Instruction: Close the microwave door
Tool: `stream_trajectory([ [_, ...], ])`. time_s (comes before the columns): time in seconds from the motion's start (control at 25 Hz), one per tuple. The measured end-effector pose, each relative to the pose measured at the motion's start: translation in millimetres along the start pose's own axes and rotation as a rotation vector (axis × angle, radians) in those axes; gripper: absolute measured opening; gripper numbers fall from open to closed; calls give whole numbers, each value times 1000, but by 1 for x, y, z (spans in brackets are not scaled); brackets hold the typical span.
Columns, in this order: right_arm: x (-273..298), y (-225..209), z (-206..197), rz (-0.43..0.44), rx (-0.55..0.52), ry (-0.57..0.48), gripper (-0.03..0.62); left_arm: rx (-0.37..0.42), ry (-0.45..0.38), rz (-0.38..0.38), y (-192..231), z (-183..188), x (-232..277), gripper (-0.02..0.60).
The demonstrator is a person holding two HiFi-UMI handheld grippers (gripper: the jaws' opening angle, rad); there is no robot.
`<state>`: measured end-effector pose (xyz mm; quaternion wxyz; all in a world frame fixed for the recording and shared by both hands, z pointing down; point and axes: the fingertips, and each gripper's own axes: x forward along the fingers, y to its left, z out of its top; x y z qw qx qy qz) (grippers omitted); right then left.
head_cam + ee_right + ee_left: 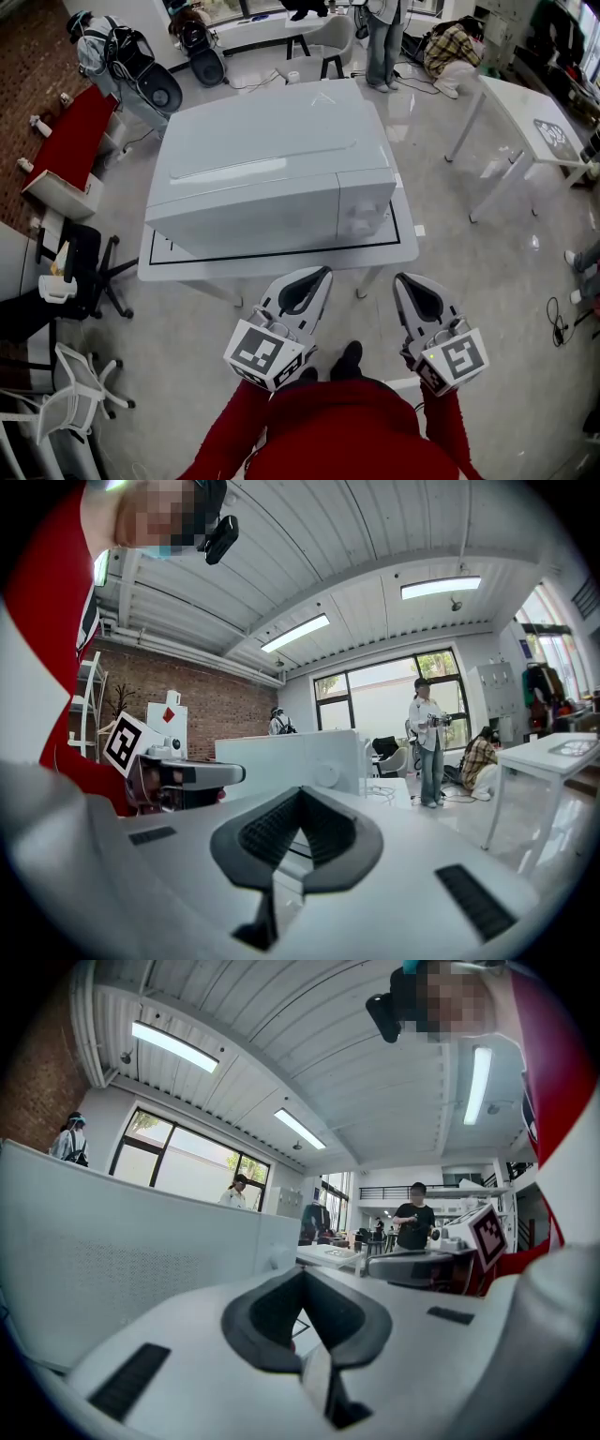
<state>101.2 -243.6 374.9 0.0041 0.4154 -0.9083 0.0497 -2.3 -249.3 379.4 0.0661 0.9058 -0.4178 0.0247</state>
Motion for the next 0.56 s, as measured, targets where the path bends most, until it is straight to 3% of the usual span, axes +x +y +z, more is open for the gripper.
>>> stream_trajectory([
  [0.56, 0, -6, 1, 2, -5, -11, 12, 4, 7, 4, -2, -2, 6, 8],
])
